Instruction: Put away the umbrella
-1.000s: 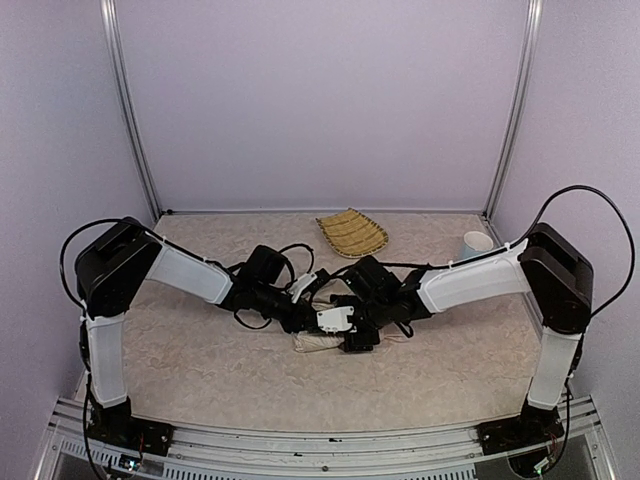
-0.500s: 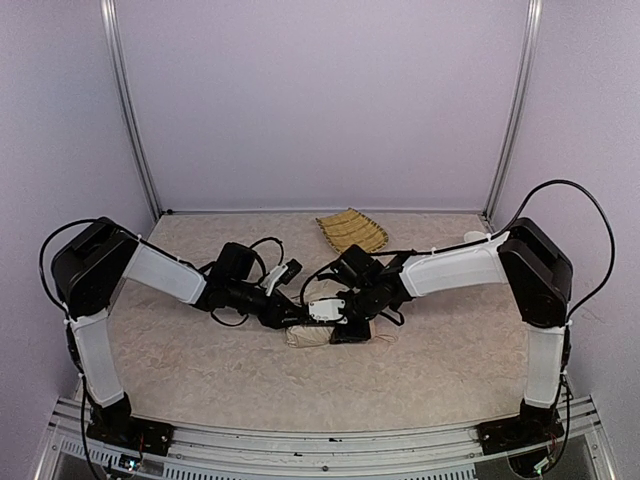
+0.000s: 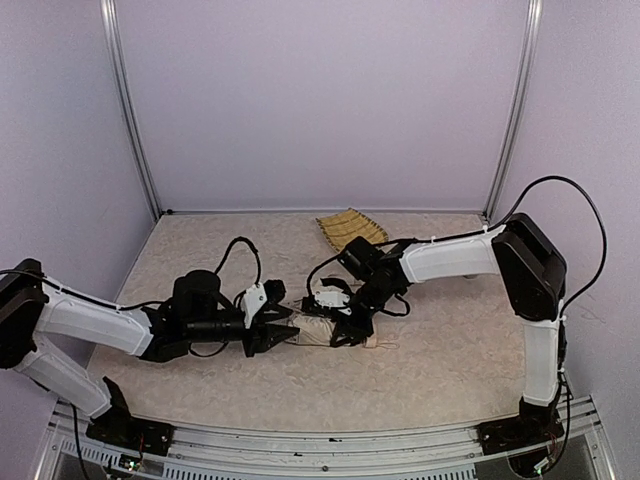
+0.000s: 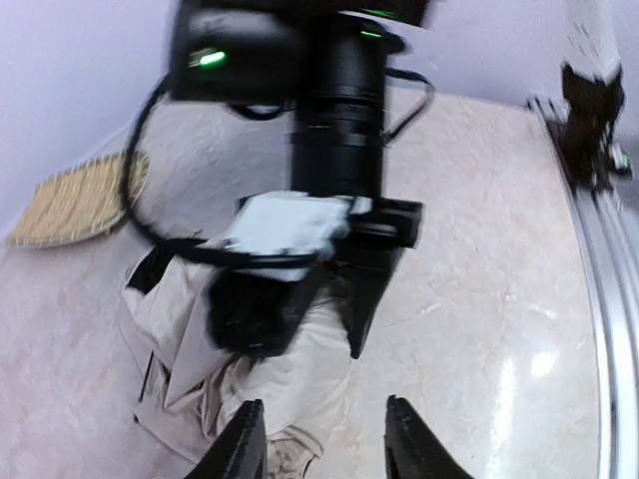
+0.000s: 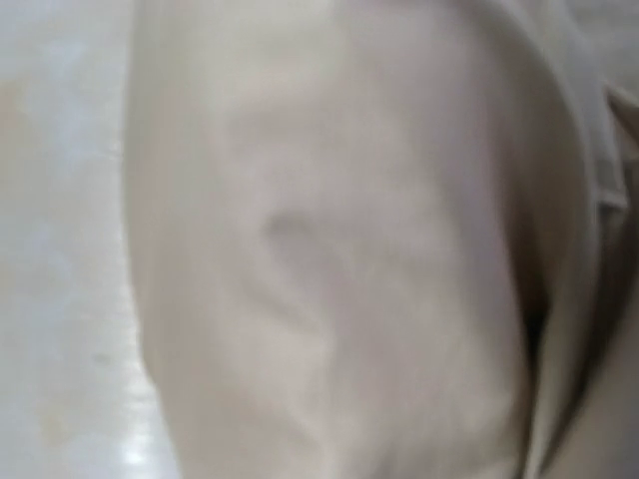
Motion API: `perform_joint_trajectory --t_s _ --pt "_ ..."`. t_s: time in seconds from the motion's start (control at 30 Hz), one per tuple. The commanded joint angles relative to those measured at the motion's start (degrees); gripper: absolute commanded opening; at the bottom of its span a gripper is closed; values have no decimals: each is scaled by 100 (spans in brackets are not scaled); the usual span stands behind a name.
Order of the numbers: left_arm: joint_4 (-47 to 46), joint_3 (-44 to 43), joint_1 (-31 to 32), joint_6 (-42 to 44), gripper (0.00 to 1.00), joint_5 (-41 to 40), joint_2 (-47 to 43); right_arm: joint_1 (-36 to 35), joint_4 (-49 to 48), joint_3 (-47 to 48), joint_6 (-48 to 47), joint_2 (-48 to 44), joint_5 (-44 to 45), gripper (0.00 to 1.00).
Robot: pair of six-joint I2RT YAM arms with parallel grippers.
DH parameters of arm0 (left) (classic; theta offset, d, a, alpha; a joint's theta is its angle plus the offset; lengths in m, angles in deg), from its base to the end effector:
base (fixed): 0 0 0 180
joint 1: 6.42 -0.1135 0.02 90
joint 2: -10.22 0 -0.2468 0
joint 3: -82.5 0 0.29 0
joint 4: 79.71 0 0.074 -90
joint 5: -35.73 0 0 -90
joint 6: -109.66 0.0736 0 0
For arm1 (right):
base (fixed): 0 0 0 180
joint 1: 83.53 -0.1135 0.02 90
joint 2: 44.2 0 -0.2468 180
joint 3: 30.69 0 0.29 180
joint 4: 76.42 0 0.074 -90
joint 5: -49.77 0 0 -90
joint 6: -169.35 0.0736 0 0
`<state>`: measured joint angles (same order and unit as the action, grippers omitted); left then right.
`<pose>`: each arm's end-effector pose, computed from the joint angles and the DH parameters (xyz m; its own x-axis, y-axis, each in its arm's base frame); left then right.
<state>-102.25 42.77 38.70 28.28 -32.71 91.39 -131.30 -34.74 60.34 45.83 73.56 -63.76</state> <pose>0.2167 -0.2560 0.1193 -0.0904 0.2884 -0.9532 0.9284 0.3709 0.0241 0.2780 0.3500 0.0699 -0.0916 -0.8542 -0.5118 -0.9934 0.0428 0.1063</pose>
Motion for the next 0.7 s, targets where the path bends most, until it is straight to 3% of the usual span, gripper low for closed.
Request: perform_joint_trajectory --t_s 0.0,0.23,0.67 --pt "880 -94 1164 2323 46 -1818 49 20 2139 -123 232 775 -1090 30" --pt "1533 -740 1627 3094 58 -2422 741 23 2629 96 287 1202 -1326 29" --pt "1534 -1191 1554 3716 62 -2804 1542 29 2731 208 279 1115 -1293 29"
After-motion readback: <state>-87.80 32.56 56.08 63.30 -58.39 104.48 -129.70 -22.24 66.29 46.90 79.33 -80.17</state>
